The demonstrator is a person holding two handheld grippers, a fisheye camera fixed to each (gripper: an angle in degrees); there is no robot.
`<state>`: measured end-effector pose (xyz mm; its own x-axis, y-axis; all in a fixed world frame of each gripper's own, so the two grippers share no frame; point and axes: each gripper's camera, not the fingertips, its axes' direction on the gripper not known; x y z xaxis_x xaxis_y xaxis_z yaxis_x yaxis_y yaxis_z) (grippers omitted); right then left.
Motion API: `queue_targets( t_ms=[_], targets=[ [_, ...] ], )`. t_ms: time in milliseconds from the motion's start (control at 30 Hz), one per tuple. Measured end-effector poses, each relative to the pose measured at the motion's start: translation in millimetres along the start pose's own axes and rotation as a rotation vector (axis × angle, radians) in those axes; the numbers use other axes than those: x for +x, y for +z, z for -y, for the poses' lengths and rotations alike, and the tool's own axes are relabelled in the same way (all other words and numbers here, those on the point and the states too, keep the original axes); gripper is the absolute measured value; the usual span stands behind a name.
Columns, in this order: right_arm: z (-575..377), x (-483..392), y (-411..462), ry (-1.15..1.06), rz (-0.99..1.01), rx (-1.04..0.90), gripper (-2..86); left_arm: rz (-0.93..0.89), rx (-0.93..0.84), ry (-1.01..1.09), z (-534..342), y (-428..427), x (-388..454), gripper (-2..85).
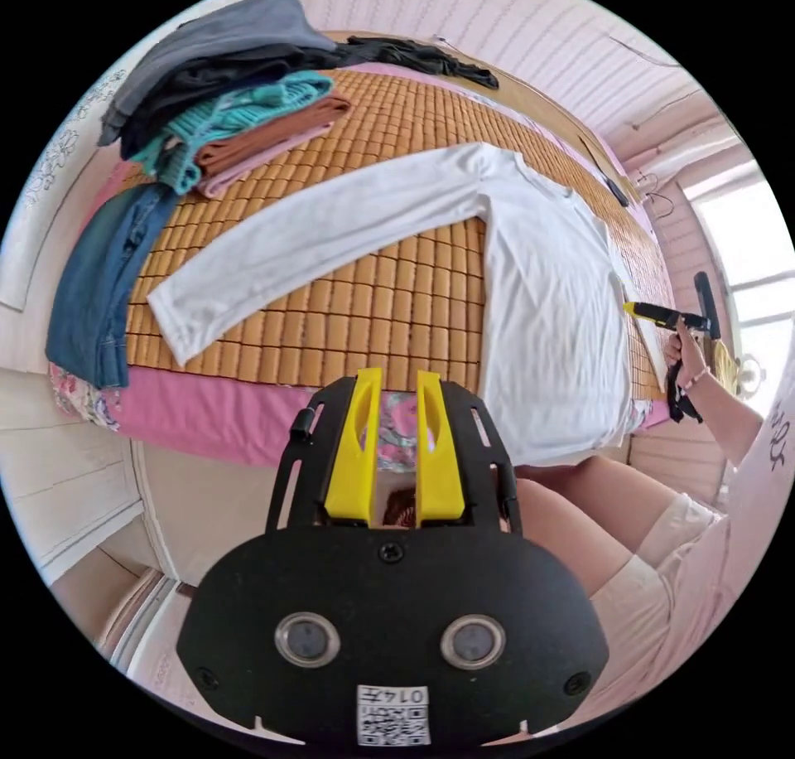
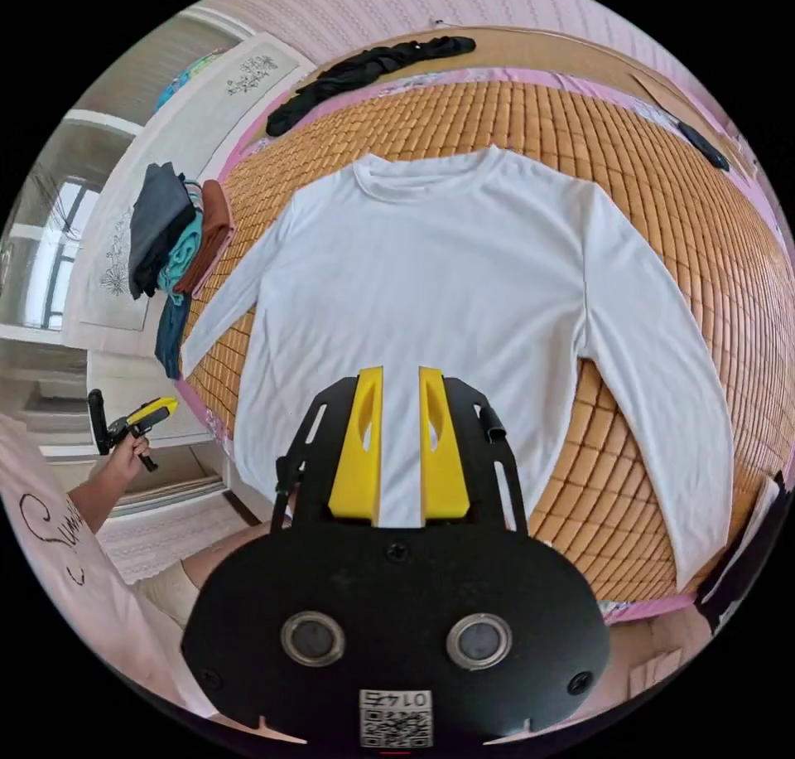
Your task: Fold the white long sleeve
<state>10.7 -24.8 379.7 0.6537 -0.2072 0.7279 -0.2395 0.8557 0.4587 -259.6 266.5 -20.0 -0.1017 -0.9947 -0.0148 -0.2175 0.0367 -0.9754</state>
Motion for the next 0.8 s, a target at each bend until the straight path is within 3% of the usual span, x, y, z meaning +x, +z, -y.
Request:
queue_targets(
  t_ms=[200,367,500,567,800],
  targets=[
    [-109,82,21,0.158,-0.061,-0.149,13.2,-0.037,-0.152,0.052,-6,69,74,7.0],
    [-173,130,44,0.261,0.023,-0.23,14.0,-0.108,-0.263,0.018,-15,96,98,9.8],
    [-204,162,83,0.306,0.147,-0.277,11.7,-0.031,-0.28,0.005,-17,109,112,5.0],
    [-211,175,103,0.309,0.194,-0.323,6.0,-0.004,-0.296,0.032,-14,110,116,2.4],
    [-249,230,129,0.311,0.233,-0.225,2.6,0.115,-0.383,0.21,-7,119,156,-0.7]
  ],
)
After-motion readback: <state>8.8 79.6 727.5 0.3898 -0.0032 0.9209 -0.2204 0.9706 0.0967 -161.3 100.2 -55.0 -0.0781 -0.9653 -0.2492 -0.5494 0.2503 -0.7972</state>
